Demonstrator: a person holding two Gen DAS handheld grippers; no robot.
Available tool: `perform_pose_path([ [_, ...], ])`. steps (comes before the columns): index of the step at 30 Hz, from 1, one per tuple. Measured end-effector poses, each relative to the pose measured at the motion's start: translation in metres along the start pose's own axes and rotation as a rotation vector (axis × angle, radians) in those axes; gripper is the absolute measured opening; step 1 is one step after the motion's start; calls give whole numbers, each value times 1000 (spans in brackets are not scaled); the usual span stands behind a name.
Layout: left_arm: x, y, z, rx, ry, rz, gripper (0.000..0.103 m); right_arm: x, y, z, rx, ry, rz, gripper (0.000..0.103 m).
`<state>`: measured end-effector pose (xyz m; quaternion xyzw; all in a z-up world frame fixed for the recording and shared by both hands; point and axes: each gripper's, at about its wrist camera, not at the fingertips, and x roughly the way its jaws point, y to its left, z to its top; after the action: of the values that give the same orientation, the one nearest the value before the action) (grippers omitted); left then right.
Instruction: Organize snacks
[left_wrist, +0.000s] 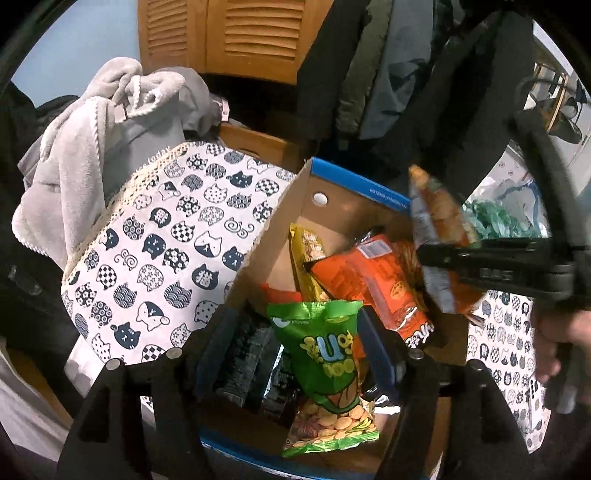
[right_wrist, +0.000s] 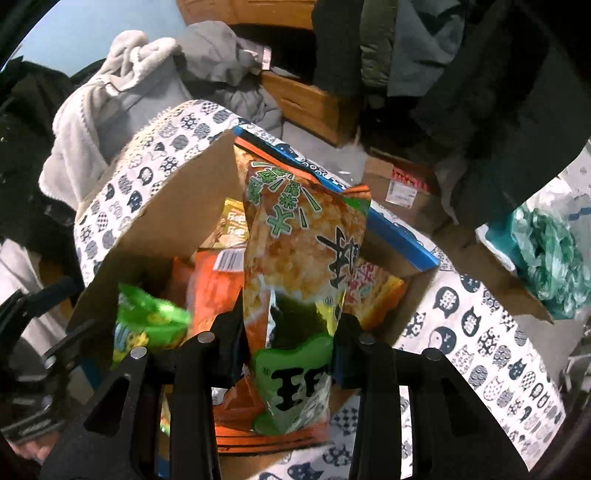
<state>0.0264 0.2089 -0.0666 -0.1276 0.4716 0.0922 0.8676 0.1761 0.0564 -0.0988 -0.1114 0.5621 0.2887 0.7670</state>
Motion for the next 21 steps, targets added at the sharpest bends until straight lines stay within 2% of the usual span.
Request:
perform_pose_path([
  [5, -8, -1, 1, 19, -26, 23, 76, 7, 1, -2, -6, 0, -4, 43],
  [7, -10, -1, 1, 19, -30, 23, 77, 1, 0, -3, 3, -25, -3, 56],
  [10, -15, 1, 1, 6, -34, 16, 78, -13, -1, -4, 22, -71, 17, 67],
  [13, -24, -2, 1, 16, -56, 22, 82, -35, -2, -9, 38, -121, 29, 69],
  [18, -39, -9, 1, 44, -93, 26, 83, -70, -2, -27, 60, -186, 32, 70],
  [21, -50, -15, 0, 69, -123, 33, 89, -92, -5, -41, 75, -229, 22, 74],
])
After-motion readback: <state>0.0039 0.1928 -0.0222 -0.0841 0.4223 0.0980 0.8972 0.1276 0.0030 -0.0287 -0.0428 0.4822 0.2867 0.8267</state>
